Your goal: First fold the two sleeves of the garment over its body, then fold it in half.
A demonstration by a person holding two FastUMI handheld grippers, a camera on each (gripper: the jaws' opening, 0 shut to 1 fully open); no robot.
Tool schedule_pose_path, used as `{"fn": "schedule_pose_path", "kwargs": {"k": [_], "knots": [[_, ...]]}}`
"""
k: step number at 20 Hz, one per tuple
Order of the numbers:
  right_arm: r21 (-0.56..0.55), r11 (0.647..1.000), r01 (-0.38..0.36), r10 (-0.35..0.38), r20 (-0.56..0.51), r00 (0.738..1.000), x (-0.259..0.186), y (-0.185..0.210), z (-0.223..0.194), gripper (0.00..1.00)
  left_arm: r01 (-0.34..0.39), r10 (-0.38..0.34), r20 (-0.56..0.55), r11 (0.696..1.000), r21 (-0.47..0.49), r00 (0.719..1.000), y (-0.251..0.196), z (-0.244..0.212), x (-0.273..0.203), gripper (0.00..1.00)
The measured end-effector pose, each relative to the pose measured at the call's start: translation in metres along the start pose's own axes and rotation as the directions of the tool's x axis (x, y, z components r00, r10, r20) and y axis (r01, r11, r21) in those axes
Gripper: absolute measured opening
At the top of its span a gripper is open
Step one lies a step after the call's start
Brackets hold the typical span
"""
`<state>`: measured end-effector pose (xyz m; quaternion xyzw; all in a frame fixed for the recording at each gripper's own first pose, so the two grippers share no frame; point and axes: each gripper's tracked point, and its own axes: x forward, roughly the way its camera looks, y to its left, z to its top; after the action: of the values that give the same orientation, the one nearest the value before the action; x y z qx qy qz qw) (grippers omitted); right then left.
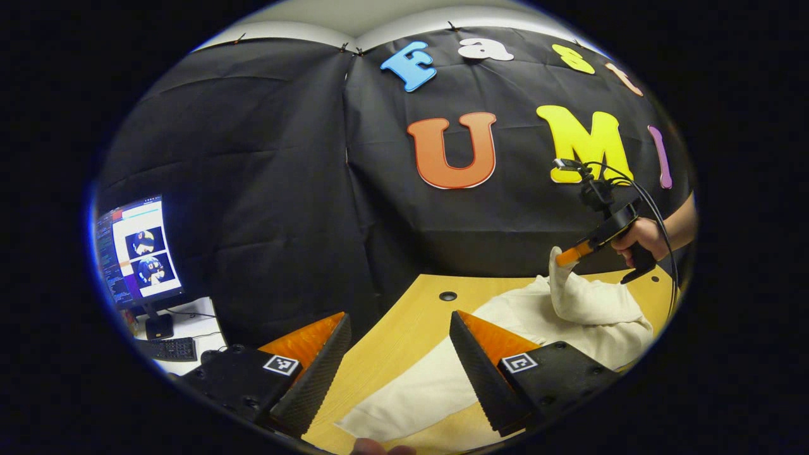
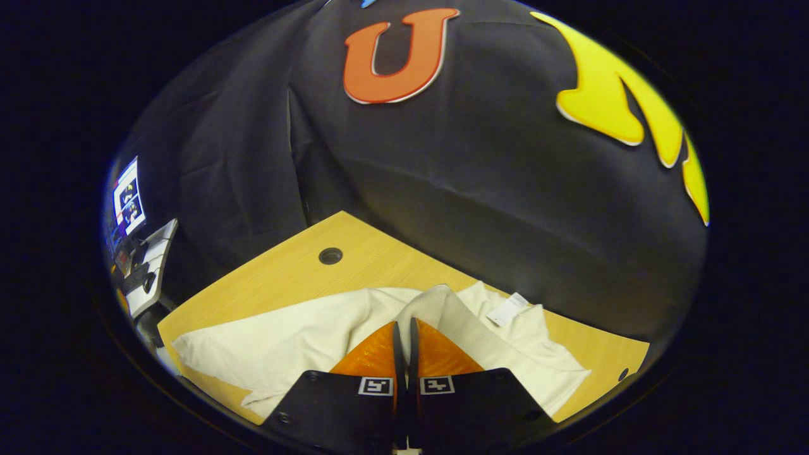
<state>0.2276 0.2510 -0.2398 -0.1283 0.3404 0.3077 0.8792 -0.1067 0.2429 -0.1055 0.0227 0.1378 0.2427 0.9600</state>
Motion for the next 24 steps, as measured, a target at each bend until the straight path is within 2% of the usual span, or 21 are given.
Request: {"fn": "schedule_pose_path", "kwargs": {"k": [4,7,9,12,15,18,20,21,22,24], "knots": [[-0.049,0.999,-0.005,0.002,-0.064,0.998,0.055,0.024,-0.024,0.01,-0.028,0.028,-0.021,1.0,-0.003,0.999,0.018,-0.008,0.002,1.0],[0.026,1.0,0.012,-0.009,-0.09,0.996,0.078,0.024,-0.039,0.01,-0.036,0.036,-0.013,0.999,0.026,0.999,0.03,-0.007,0.004,1.0],[0.102,0.995,0.007,0.0,-0.072,0.997,0.085,0.029,-0.039,0.09,-0.036,0.036,-0.01,0.999,0.039,0.999,0.033,-0.007,0.005,1.0],[0.174,0.985,0.0,0.008,-0.043,0.999,0.088,0.034,-0.03,0.13,-0.029,0.03,-0.032,0.999,0.027,0.999,0.033,-0.015,0.006,1.0],[0.162,0.987,-0.015,0.016,-0.006,1.0,0.071,0.039,-0.021,0.56,-0.011,0.013,-0.041,0.999,0.031,0.999,0.03,-0.019,0.008,1.0],[0.16,0.987,-0.014,0.009,0.036,0.999,0.046,0.04,-0.018,0.69,0.01,-0.009,-0.038,0.999,0.044,0.999,0.025,-0.022,0.009,1.0],[0.181,0.983,-0.023,0.01,0.072,0.997,0.023,0.041,-0.015,0.69,0.021,-0.019,-0.04,0.998,0.052,0.999,0.025,-0.026,0.008,1.0],[0.19,0.982,-0.019,0.002,0.09,0.996,0.01,0.039,-0.013,0.76,0.025,-0.023,-0.04,0.998,0.056,0.999,0.026,-0.028,0.008,1.0],[0.199,0.98,-0.015,-0.008,0.112,0.994,-0.005,0.035,-0.01,0.75,0.027,-0.025,-0.042,0.998,0.061,0.999,0.027,-0.029,0.007,1.0],[0.225,0.974,-0.014,-0.022,0.157,0.987,-0.034,0.033,-0.006,0.8,0.042,-0.039,-0.043,0.997,0.067,0.998,0.027,-0.034,0.005,1.0]]}}
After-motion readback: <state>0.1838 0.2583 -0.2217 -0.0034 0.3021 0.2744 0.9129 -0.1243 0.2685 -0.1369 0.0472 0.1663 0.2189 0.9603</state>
